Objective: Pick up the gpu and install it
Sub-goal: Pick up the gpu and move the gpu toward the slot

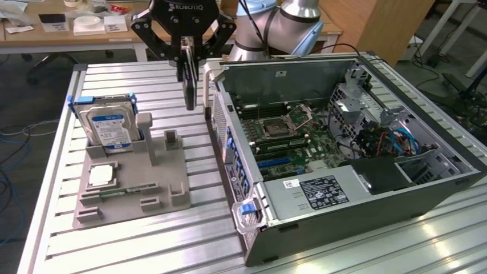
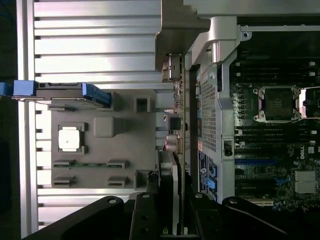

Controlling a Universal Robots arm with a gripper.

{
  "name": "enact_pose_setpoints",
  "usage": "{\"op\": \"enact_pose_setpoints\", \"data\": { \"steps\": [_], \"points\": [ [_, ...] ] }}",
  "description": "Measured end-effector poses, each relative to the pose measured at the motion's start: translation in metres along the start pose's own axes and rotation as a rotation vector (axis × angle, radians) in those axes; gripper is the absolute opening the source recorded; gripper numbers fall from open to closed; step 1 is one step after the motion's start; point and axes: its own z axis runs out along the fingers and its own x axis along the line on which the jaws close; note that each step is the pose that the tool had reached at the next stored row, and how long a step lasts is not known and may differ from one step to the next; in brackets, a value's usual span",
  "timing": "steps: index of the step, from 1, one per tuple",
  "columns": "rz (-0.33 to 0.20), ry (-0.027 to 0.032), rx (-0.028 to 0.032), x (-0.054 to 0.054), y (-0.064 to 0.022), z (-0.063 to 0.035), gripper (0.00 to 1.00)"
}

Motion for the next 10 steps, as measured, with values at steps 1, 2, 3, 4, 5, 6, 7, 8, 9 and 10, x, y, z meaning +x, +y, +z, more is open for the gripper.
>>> {"op": "enact_pose_setpoints", "data": {
  "steps": [1, 2, 3, 4, 5, 6, 7, 8, 9, 10],
  "points": [
    [0.000, -0.0001, 0.0000, 0.0000, -0.0001, 0.0000, 0.28],
    [0.000, -0.0002, 0.0000, 0.0000, -0.0001, 0.0001, 0.28],
    [0.000, -0.0002, 0.0000, -0.0001, -0.0001, 0.0001, 0.28],
    [0.000, -0.0003, 0.0001, -0.0002, -0.0002, 0.0001, 0.28],
    [0.000, -0.0004, 0.0001, -0.0002, -0.0002, 0.0002, 0.28],
    [0.000, -0.0005, 0.0000, -0.0003, -0.0002, 0.0004, 0.28],
    [0.000, -0.0006, -0.0001, -0.0004, -0.0002, 0.0005, 0.28],
    [-0.001, -0.0007, -0.0002, -0.0007, -0.0003, 0.0006, 0.28],
    [-0.001, -0.0006, 0.0000, -0.0008, -0.0003, 0.0006, 0.28],
    [-0.001, -0.0005, 0.0000, -0.0010, -0.0003, 0.0006, 0.28]
  ]
}}
